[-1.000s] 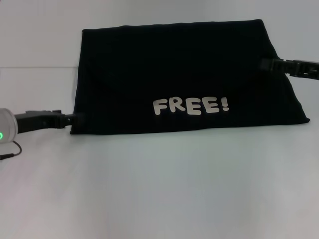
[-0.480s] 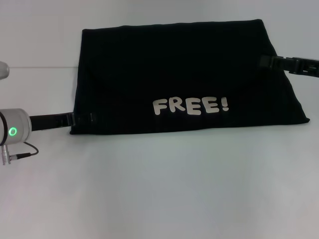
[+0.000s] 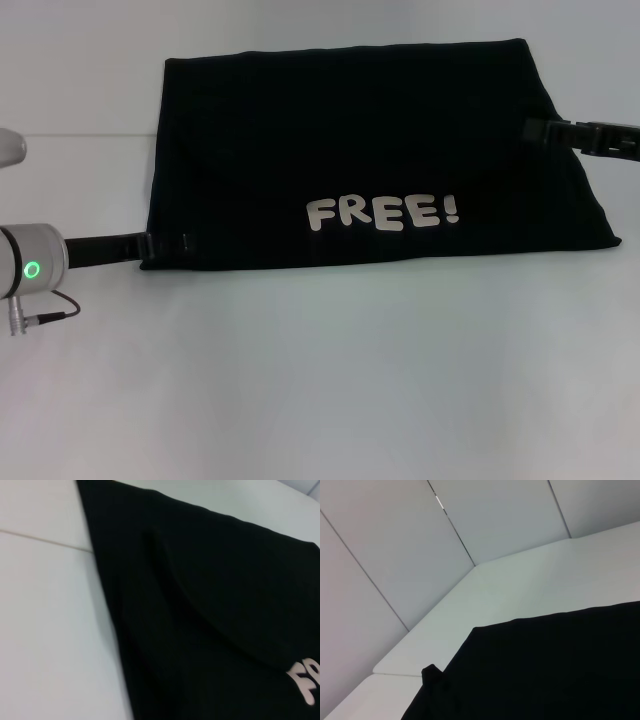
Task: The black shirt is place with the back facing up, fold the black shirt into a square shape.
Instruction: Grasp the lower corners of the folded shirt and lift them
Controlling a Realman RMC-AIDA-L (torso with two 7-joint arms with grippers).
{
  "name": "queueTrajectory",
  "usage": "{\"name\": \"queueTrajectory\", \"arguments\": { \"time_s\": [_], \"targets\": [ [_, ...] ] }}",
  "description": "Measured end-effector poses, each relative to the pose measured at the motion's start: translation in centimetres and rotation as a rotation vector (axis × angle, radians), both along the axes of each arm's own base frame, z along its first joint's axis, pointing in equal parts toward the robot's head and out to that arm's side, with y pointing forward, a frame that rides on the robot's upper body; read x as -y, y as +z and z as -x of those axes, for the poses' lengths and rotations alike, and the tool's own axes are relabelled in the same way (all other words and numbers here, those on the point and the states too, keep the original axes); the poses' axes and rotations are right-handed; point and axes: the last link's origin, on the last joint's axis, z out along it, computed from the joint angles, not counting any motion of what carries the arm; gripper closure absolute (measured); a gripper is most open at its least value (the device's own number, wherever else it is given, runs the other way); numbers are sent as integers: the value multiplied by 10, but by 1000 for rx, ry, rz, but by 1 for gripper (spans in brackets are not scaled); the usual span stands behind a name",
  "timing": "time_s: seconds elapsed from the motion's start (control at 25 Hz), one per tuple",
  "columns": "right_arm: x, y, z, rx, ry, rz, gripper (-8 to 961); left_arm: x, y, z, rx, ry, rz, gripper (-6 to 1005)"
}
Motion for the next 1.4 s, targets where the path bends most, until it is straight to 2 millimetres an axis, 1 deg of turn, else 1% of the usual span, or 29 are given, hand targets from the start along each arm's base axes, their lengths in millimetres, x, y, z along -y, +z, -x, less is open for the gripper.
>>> {"name": "queueTrajectory", "arguments": {
  "time_s": [0.24, 0.6, 0.8, 1.04, 1.28, 1.4],
  "targets": [
    [0, 0, -1, 0, -1, 0, 403, 4, -4, -4, 15, -28, 44, 233],
    [1, 0, -2, 1, -4, -1, 406, 3, -3, -2, -12, -34, 32, 234],
    [1, 0, -2, 0, -6, 0, 407, -1, -3, 3, -93, -36, 33, 369],
    [2, -1, -2, -2, -3, 4, 408, -1, -5, 1, -110, -45, 44, 602],
    [2, 0, -2, -2, -3, 4, 410, -3, -4, 1, -116, -46, 38, 734],
    [3, 1, -6, 10, -23, 17, 411, -4, -4, 1, -123, -46, 37, 800]
  ]
}}
